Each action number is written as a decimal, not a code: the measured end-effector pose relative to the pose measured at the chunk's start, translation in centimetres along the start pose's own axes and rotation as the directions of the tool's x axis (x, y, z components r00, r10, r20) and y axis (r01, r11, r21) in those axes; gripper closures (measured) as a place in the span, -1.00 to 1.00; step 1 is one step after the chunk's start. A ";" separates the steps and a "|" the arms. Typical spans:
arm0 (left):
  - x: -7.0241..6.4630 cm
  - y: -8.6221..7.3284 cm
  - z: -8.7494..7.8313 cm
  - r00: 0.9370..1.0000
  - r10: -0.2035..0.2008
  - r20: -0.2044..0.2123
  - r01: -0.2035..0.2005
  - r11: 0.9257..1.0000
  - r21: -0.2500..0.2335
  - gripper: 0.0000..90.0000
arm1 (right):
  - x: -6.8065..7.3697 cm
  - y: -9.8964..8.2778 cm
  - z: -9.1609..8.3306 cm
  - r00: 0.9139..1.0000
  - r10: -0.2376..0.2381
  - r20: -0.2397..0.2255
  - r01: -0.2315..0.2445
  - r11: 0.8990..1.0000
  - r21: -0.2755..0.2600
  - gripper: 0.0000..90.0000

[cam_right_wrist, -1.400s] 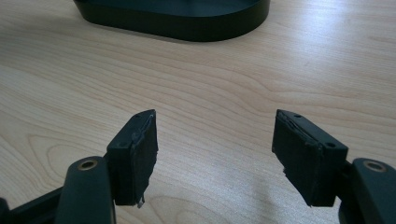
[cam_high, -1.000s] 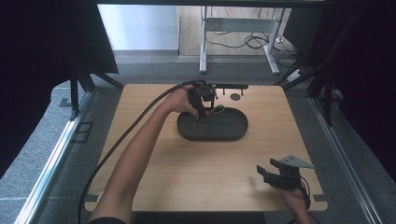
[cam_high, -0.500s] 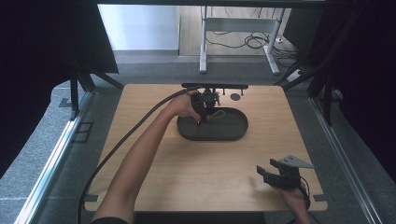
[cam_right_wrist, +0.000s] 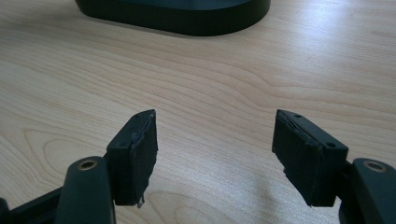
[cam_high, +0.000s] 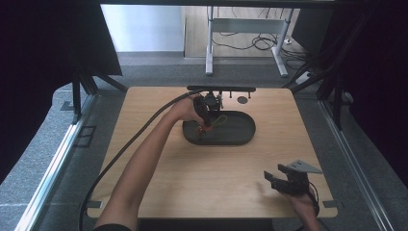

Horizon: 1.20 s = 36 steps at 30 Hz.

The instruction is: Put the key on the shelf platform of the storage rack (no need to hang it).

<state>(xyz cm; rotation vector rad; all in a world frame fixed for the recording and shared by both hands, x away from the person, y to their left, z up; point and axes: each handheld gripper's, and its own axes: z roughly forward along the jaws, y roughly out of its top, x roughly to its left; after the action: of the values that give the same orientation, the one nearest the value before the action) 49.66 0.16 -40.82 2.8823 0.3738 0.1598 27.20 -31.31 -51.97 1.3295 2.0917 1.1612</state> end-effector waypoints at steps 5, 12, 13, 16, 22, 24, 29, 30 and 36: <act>0.0 -0.1 -0.2 1.000 0.002 -0.007 -0.002 1.000 0.011 0.33 | 0.0 0.0 -0.1 1.000 0.001 0.001 -0.001 1.000 -0.005 -0.31; -0.7 -0.2 -1.3 1.000 0.011 -0.013 -0.011 1.000 -0.016 0.21 | 0.0 0.0 -0.1 1.000 0.000 0.003 0.000 1.000 -0.008 -0.31; -0.7 -0.3 -1.6 1.000 0.012 -0.013 -0.012 1.000 -0.017 0.19 | 0.0 0.1 -0.2 1.000 -0.001 0.002 0.001 1.000 -0.006 -0.31; -1.1 -0.6 -2.4 1.000 0.007 -0.014 -0.008 0.999 -0.041 0.15 | 0.0 0.0 -0.2 1.000 0.001 0.003 -0.001 1.000 -0.006 -0.31; -1.9 -1.8 -3.7 1.000 0.004 -0.029 -0.006 0.998 -0.065 0.10 | 0.1 0.1 -0.3 1.000 0.002 0.002 -0.002 1.000 -0.010 -0.31; -2.2 -2.1 -4.1 1.000 -0.001 -0.031 -0.002 0.997 -0.079 0.08 | 0.1 0.1 -0.3 1.000 -0.001 0.003 0.001 1.000 -0.008 -0.31; -3.0 -3.2 -5.0 0.999 -0.003 -0.038 0.000 0.995 -0.098 -0.01 | 0.2 0.2 -0.2 1.000 -0.005 0.003 0.005 1.000 -0.007 -0.31; -3.2 -3.3 -5.1 0.999 -0.002 -0.041 -0.002 0.995 -0.099 -0.05 | 0.3 0.2 -0.2 1.000 -0.004 0.003 0.004 1.000 -0.006 -0.31; -4.4 -4.7 -5.7 0.999 -0.024 -0.037 0.019 0.991 -0.134 -0.21 | 0.4 0.3 -0.1 1.000 -0.007 0.003 0.008 1.000 -0.010 -0.31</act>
<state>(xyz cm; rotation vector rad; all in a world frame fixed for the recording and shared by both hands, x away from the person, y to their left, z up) 43.52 4.59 -36.77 2.7453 0.3862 0.2286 27.13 -30.97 -51.66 1.3172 2.0848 1.1640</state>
